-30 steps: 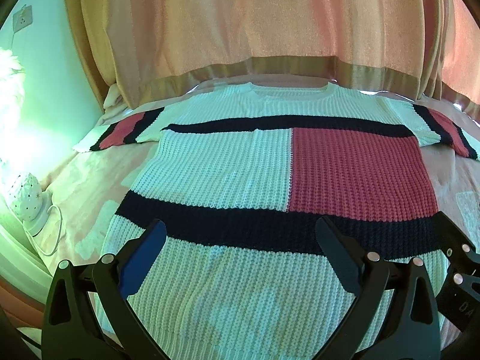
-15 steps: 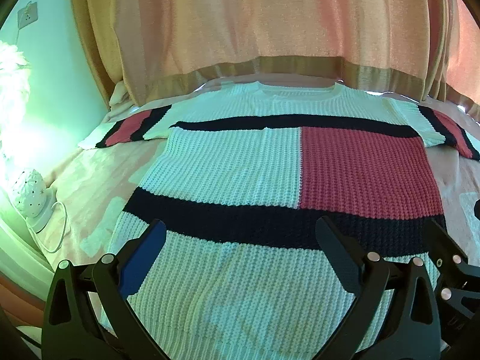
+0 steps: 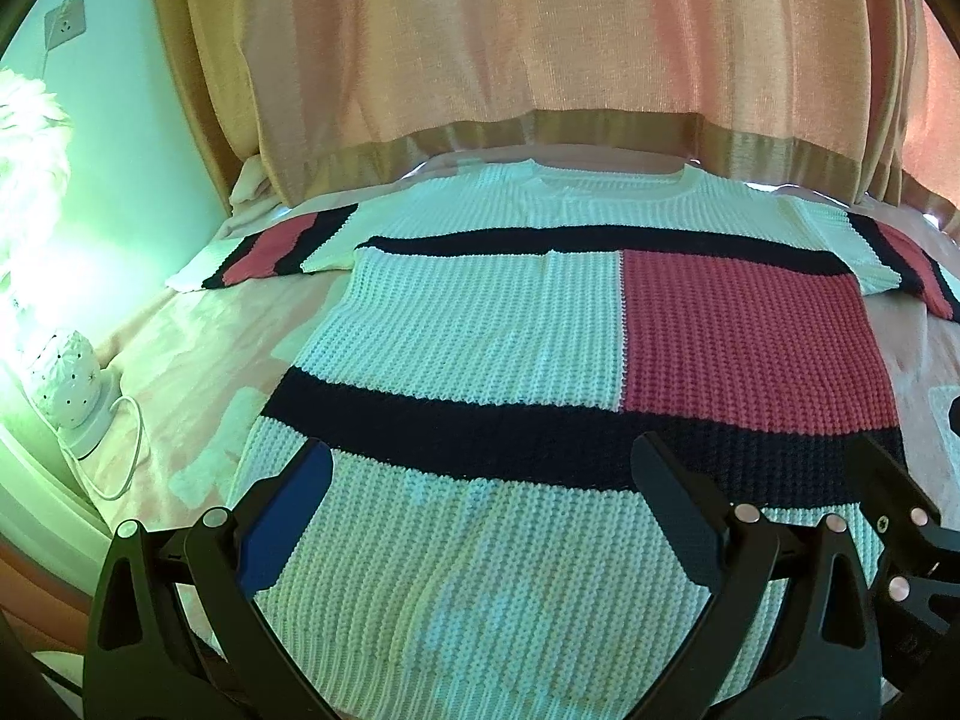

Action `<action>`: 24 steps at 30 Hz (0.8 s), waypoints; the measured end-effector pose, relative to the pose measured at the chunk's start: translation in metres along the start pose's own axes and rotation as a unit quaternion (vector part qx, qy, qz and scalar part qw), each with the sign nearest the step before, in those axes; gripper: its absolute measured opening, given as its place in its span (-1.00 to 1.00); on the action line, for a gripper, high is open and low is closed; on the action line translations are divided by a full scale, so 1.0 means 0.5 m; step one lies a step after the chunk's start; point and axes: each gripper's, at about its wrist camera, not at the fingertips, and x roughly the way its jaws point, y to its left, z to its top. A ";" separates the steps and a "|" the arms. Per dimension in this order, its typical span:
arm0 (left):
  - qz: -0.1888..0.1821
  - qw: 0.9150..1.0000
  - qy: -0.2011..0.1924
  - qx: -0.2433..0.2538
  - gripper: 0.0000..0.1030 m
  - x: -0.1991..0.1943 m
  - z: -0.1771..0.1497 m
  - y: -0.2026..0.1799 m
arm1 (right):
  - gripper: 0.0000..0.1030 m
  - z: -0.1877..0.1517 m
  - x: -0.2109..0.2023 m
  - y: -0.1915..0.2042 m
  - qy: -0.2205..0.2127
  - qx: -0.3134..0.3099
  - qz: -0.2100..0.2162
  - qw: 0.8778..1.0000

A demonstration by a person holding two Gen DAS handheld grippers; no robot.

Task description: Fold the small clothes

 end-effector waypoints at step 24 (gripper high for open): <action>0.000 1.000 -0.001 0.000 0.89 0.002 -0.001 0.006 | 0.87 -0.002 0.000 0.005 0.001 -0.001 0.001 1.000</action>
